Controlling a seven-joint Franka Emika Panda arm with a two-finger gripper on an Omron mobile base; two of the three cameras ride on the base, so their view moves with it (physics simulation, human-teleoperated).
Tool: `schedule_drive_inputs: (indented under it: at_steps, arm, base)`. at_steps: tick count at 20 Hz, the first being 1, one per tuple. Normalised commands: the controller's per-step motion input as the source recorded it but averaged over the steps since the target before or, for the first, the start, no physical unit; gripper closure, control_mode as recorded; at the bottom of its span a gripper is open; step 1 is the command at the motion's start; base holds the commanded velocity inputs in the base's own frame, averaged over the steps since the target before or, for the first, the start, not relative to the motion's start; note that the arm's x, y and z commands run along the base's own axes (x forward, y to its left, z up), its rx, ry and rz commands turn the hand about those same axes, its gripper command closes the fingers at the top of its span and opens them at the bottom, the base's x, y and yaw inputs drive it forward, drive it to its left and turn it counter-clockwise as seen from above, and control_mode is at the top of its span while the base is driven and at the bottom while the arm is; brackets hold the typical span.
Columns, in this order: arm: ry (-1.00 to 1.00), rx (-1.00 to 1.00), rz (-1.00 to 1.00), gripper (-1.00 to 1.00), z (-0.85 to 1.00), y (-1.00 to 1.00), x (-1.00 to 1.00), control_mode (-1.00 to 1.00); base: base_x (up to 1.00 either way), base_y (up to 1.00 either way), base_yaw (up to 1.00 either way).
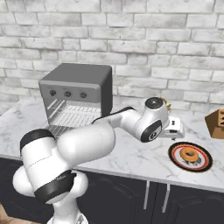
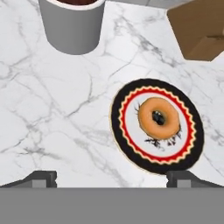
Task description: Pick up the bagel from the plate, place it on the toaster oven rack, close the door, and set the timer.
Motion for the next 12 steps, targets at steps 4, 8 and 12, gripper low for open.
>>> schedule_drive_inputs:
  at_steps: [4, 8, 12]
  arm:
    - [0.02, 0.0, 0.0, -1.0, -0.29, -0.35, 0.13, -1.0]
    - [0.01, 0.0, 0.0, -1.0, -0.26, -0.34, 0.14, -1.0]
    - [0.02, 0.0, 0.0, -1.0, -0.22, -0.31, 0.18, -1.0]
  base:
    - [0.0, 0.0, 0.0]
    - [0.0, 0.0, 0.0]
    - [0.0, 0.0, 0.0]
